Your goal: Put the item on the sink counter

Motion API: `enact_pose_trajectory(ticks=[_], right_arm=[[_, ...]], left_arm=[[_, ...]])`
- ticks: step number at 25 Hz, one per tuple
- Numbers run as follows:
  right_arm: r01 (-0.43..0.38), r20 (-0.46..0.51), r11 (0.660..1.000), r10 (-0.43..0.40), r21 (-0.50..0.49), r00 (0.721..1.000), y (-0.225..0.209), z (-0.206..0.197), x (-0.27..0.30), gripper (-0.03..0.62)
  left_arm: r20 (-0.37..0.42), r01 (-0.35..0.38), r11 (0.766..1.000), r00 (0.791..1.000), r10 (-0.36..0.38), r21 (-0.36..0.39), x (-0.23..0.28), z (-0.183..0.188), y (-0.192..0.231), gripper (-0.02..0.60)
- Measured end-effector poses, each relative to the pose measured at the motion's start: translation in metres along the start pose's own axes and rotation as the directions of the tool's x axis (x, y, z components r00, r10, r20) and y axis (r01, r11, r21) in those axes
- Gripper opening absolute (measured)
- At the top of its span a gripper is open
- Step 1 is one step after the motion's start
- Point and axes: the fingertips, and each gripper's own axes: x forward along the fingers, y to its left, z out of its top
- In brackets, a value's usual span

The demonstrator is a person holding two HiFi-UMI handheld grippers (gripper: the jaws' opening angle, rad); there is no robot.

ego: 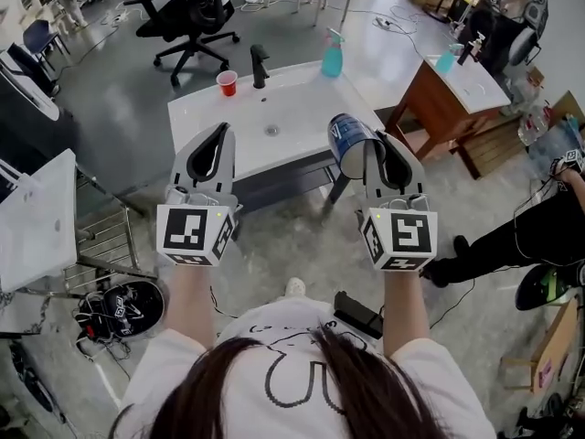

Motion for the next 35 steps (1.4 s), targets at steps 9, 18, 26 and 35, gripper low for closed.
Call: enact_pose_trajectory(ticks=[9,18,26,35], right_arm=[[-0.060,-0.014,0.998,0.060,0.014,0.998,-0.044,-0.030,0.061,0.058],[-0.081,-0.047,0.997,0.082,0.018,0.996,-0.057,-0.058,0.111,0.058],[-0.082,-0.062,0.996,0.083,0.018,0.995,-0.076,-0.069,0.176,0.058],[-0.134,-0.116,0.991,0.134,0.009,0.984,-0.087,-0.095,0.276,0.058]], left_arm=[[-0.023,-0.056,0.998,0.998,0.056,0.009,0.063,-0.022,-0.006,0.009],[-0.048,-0.073,0.997,0.996,0.073,0.010,0.112,-0.044,0.015,0.009],[-0.053,-0.079,0.997,0.995,0.079,0.003,0.168,-0.062,0.048,0.009],[-0.079,-0.134,0.991,0.988,0.132,-0.022,0.233,-0.095,0.106,0.009]])
